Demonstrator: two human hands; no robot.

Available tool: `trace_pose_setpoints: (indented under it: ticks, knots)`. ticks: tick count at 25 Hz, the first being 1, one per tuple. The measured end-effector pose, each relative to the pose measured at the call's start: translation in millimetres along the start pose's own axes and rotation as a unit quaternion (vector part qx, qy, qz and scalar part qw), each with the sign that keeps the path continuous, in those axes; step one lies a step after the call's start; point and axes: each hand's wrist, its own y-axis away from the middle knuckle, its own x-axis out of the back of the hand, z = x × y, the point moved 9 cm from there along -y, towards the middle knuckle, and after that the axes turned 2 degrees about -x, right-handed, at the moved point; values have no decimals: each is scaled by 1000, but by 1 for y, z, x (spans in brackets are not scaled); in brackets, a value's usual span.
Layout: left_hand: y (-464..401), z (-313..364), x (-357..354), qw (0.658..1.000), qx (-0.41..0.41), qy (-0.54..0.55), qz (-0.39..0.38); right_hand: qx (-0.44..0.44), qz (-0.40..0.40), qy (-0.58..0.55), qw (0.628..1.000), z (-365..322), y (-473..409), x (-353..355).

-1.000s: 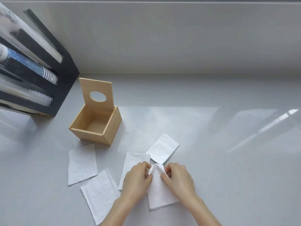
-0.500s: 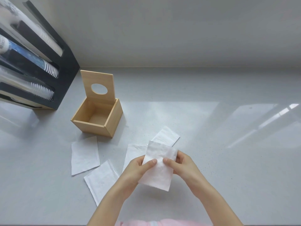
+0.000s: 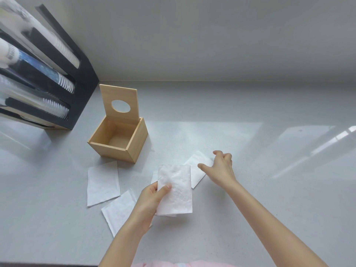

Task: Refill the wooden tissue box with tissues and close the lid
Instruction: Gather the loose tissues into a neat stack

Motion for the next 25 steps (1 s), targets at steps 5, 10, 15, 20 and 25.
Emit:
trace_pose_setpoints:
  ticks: [5,10,15,20,25]
  knots:
    - [1,3,5,1000,-5,16,16,-5,-7,41,999,8,-4,-16]
    - [-2,4,7,1000,-1,16,18,4,1,45,999,10,-4,-16]
    - [0,2,11,999,-8,18,28,56,62,-20,996,9,14,-14]
    - [1,5,12,998,-20,50,23,31,37,-285,957,10,32,7]
    - [0,7,8,997,-23,69,2,37,-45,-422,905,-6,48,20]
